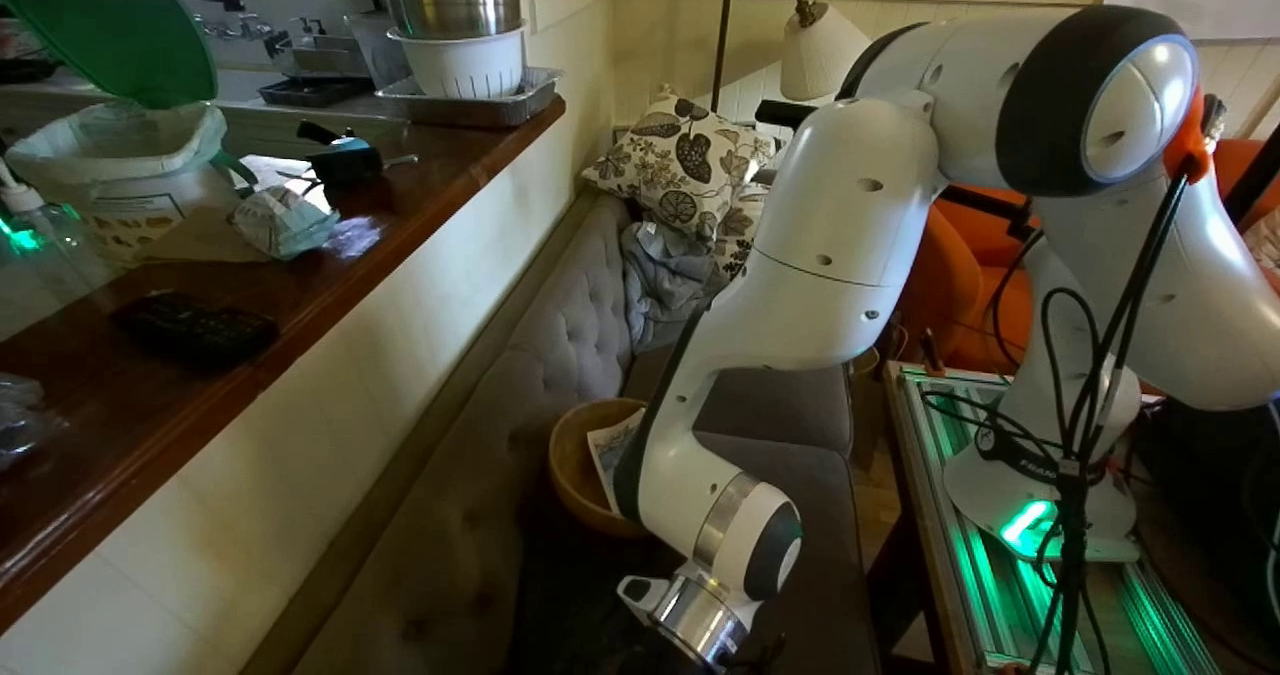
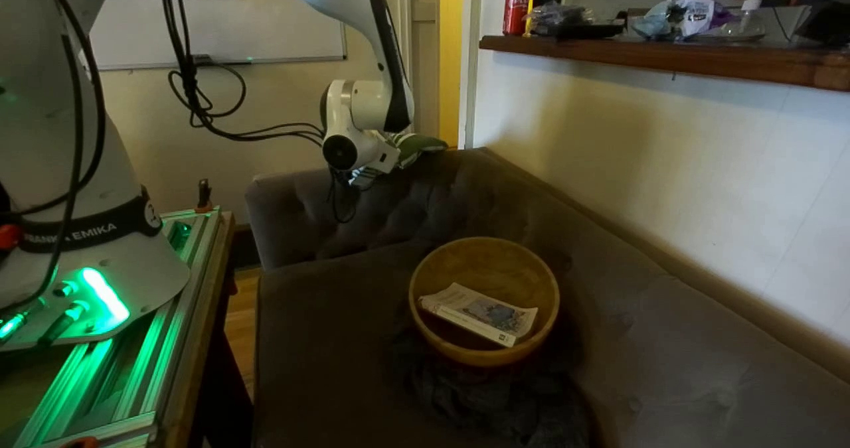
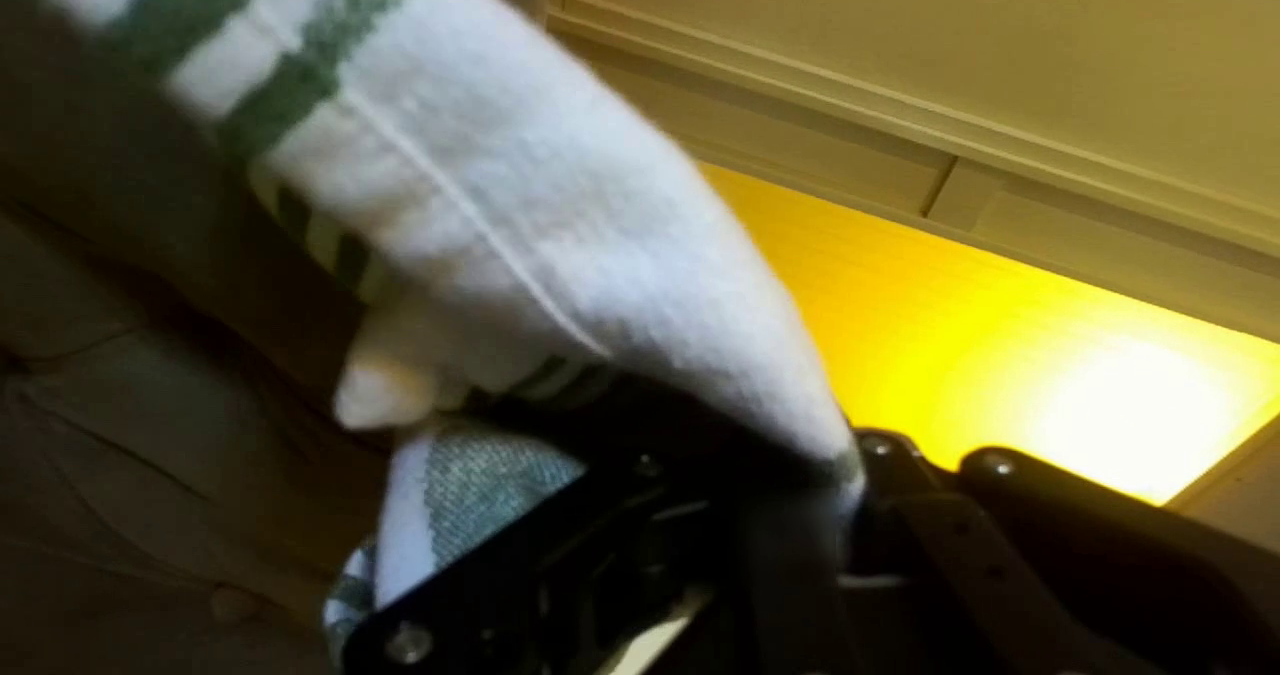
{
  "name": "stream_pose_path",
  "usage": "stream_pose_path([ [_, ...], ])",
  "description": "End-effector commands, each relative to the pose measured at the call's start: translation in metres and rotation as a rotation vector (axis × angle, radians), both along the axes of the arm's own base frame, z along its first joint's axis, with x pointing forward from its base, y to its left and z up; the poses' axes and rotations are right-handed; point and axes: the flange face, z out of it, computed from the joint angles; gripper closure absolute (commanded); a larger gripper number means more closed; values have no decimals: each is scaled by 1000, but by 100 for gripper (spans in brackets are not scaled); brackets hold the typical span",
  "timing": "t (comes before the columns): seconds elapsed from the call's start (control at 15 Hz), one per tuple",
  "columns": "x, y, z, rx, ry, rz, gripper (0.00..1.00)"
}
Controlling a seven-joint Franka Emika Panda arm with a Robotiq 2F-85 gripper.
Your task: Fold the white and green towel in half from right to left.
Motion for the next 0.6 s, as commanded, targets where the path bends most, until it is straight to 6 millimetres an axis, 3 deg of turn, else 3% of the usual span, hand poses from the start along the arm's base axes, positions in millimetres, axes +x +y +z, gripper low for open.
stream_pose_path([
  [0.0, 32, 15, 36, -109, -104, 10, 98],
  [0.27, 57, 43, 78, -320, -205, 53, 98],
  [0.4, 59, 67, 101, -415, -244, 86, 98],
  [0.53, 53, 93, 108, -514, -280, 130, 98],
])
